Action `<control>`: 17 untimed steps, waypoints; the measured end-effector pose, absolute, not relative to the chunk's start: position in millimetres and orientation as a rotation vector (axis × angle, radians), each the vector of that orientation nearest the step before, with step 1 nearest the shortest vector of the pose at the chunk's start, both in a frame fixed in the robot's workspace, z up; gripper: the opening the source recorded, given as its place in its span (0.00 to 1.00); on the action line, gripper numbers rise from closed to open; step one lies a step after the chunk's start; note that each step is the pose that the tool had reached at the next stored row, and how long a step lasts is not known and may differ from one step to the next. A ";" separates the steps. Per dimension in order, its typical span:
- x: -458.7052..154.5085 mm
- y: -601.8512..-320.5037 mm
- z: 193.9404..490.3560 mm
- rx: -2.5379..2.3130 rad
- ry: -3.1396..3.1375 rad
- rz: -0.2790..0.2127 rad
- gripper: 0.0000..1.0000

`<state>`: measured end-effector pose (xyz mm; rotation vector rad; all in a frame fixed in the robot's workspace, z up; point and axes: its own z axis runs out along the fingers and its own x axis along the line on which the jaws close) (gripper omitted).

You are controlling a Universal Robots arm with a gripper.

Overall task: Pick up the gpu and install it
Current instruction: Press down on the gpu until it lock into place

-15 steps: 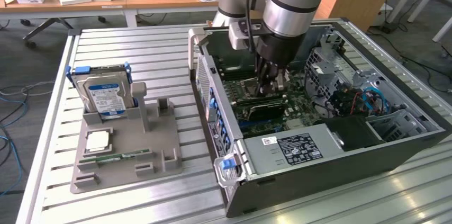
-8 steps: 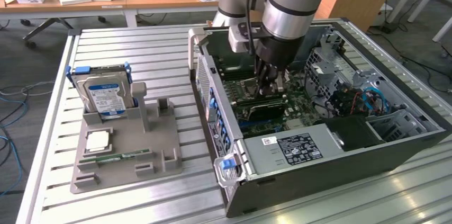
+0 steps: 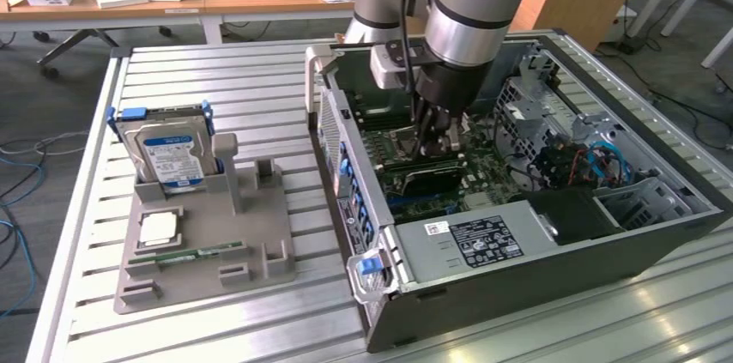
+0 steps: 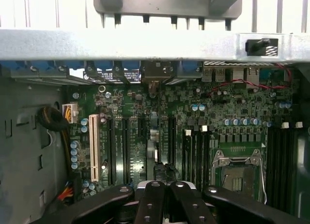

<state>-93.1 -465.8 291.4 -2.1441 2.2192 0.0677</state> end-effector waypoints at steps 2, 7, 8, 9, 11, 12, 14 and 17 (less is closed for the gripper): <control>-93.1 -465.8 289.7 -2.144 2.219 0.068 0.11; -93.2 -465.8 289.3 -2.144 2.219 0.068 0.11; -93.7 -465.3 289.1 -2.144 2.219 0.068 0.11; -94.3 -464.8 289.0 -2.144 2.219 0.068 0.11; -94.9 -464.4 288.5 -2.144 2.219 0.068 0.11; -94.9 -464.4 287.7 -2.144 2.219 0.068 0.11; -94.9 -464.2 285.3 -2.144 2.219 0.068 0.11; -94.9 -464.1 282.8 -2.144 2.219 0.068 0.11</control>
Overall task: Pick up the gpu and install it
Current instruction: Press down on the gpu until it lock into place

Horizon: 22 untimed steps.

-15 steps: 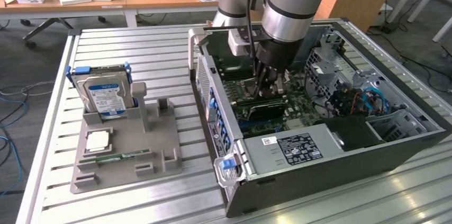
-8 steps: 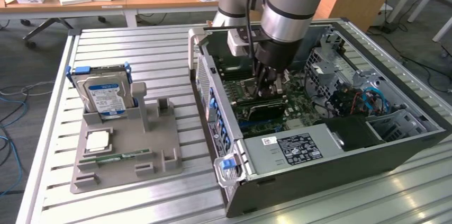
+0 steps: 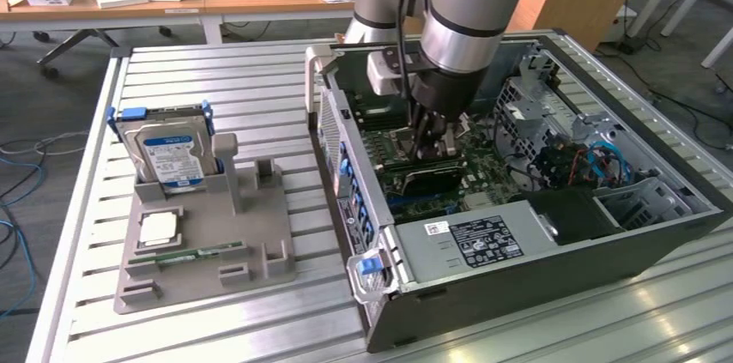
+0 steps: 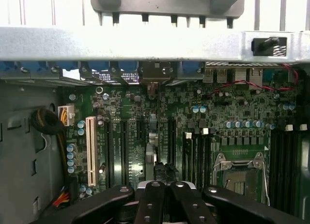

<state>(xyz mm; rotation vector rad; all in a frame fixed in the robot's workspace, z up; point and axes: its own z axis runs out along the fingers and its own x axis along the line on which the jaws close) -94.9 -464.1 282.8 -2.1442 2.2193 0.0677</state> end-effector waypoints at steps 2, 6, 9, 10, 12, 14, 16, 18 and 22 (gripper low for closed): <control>-94.9 -464.1 282.3 -2.144 2.219 0.068 0.11; -94.9 -464.1 281.5 -2.144 2.219 0.068 0.11; -94.9 -464.1 279.0 -2.144 2.219 0.068 0.11; -94.9 -464.1 278.3 -2.144 2.219 0.068 0.11; -94.9 -464.1 277.9 -2.144 2.219 0.068 0.11; -94.9 -464.1 277.9 -2.144 2.219 0.068 0.11; -95.3 -463.7 277.3 -2.144 2.219 0.068 0.11; -95.7 -463.0 277.0 -2.144 2.219 0.068 0.11; -96.0 -462.3 274.4 -2.144 2.219 0.068 0.11</control>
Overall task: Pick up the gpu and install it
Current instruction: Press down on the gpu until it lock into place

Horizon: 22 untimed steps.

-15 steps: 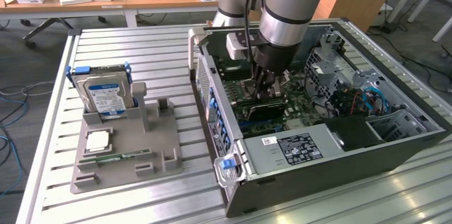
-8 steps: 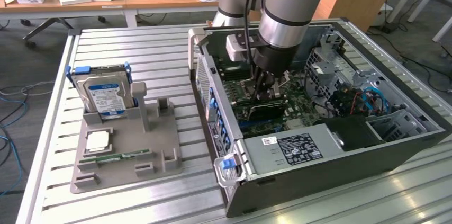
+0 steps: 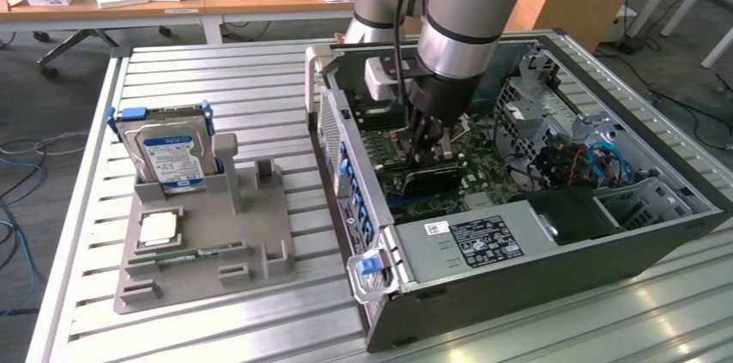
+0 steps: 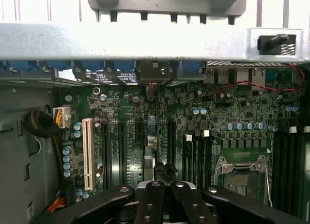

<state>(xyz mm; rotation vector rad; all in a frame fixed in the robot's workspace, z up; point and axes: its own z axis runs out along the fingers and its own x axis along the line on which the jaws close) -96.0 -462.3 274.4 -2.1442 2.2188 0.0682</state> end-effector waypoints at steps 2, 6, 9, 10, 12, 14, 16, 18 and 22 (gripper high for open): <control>-96.1 -462.0 271.8 -2.144 2.219 0.068 0.11; -95.6 -461.8 271.1 -2.144 2.219 0.068 0.11; -93.6 -461.8 271.1 -2.144 2.219 0.068 0.11; -93.6 -461.8 271.1 -2.144 2.219 0.068 0.11; -93.5 -461.7 269.7 -2.144 2.219 0.068 0.11; -93.5 -461.7 269.2 -2.144 2.219 0.068 0.11; -93.5 -461.7 269.1 -2.144 2.219 0.068 0.11; -93.5 -461.7 268.0 -2.144 2.219 0.068 0.11; -93.5 -461.7 267.9 -2.144 2.219 0.068 0.11</control>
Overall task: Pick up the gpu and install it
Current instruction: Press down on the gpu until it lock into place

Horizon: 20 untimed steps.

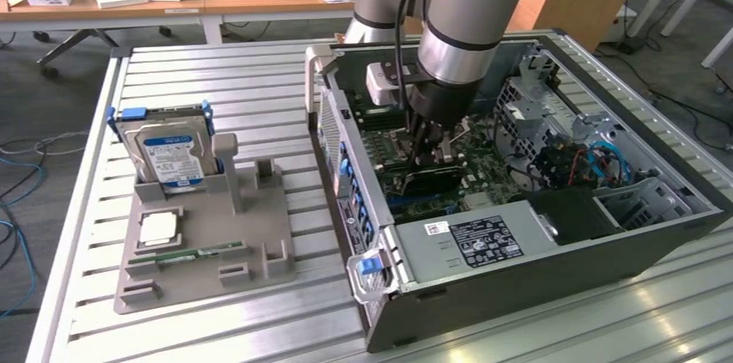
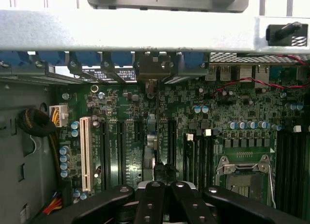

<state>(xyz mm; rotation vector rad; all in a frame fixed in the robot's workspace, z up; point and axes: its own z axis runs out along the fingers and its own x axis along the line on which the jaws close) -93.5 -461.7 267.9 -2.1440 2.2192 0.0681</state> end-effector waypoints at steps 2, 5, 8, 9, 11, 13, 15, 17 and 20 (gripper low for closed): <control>-93.5 -461.7 267.5 -2.144 2.219 0.068 0.11; -93.5 -461.7 267.2 -2.144 2.219 0.068 0.11; -93.5 -461.7 267.1 -2.144 2.219 0.068 0.11; -93.5 -461.7 267.1 -2.144 2.219 0.068 0.11; -93.7 -461.7 266.7 -2.144 2.219 0.068 0.11; -93.8 -461.7 266.6 -2.144 2.219 0.068 0.11; -93.8 -461.7 266.7 -2.144 2.219 0.068 0.11; -94.1 -461.7 266.5 -2.144 2.219 0.068 0.11; -94.9 -461.7 266.2 -2.144 2.219 0.068 0.11</control>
